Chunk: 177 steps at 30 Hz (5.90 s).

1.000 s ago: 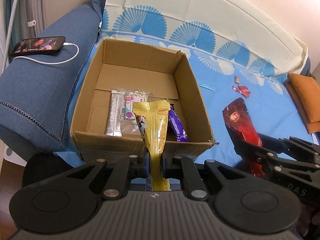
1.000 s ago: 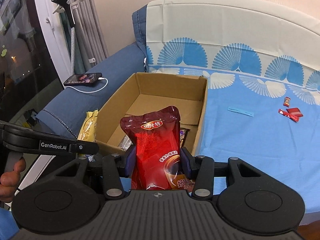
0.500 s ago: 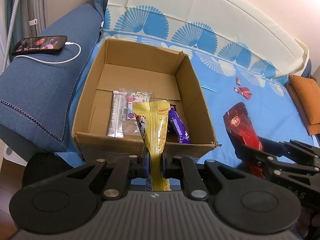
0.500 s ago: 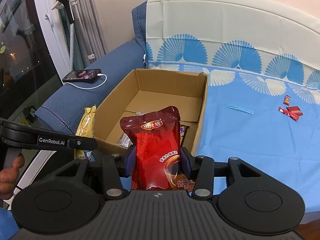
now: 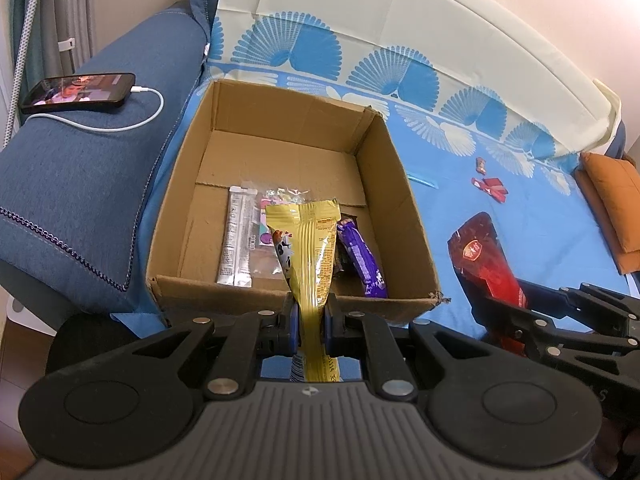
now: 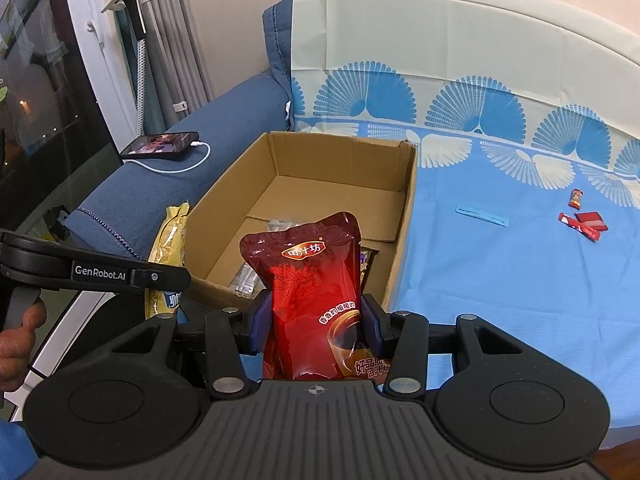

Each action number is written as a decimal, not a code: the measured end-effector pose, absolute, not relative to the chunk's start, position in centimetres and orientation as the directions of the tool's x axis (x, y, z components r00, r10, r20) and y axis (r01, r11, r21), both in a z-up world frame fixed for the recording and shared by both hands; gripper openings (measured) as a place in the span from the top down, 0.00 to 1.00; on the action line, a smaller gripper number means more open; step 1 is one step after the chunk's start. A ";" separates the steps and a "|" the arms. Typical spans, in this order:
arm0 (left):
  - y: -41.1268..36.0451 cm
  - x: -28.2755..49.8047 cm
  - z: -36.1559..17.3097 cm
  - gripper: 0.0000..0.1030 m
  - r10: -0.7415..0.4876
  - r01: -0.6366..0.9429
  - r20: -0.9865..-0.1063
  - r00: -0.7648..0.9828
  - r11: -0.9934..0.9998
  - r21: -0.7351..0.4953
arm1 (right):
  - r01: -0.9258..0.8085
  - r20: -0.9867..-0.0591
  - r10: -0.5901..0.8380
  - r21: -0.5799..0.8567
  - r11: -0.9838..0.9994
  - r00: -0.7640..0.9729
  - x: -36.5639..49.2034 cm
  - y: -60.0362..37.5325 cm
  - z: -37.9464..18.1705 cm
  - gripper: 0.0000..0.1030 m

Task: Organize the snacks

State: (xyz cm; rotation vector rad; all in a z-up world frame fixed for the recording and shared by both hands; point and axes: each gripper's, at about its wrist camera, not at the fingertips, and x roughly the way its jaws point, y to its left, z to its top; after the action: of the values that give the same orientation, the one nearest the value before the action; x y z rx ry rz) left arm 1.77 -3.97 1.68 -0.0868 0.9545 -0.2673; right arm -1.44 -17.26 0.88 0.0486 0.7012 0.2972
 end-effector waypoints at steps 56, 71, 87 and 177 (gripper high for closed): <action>-5.0 25.5 -5.5 0.87 -0.141 0.131 -0.838 0.528 0.988 -0.084 | -0.146 -0.717 0.226 0.173 0.974 0.659 22.4 -14.4 -5.4 0.51; -2.9 18.4 -3.3 0.00 -0.076 0.041 -0.828 0.555 0.997 -0.064 | -0.132 -0.758 0.236 0.197 0.972 0.608 18.0 -15.6 -3.5 0.09; -3.2 4.6 -1.1 0.00 -0.038 -0.020 -0.826 0.562 0.998 -0.059 | -0.202 -0.669 0.168 0.027 0.979 0.724 3.7 -13.5 -0.4 0.00; -19.5 3.9 -0.3 0.00 -0.003 0.331 -0.823 0.568 0.916 0.225 | 0.203 -0.615 -0.010 0.245 0.948 0.788 -1.0 -31.0 -2.7 0.00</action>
State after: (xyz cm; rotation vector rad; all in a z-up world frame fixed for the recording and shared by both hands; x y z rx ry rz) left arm 3.86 -19.49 -0.33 0.3778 0.9522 -0.2015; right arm -1.02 -30.97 -2.74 0.3079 0.6554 -0.1166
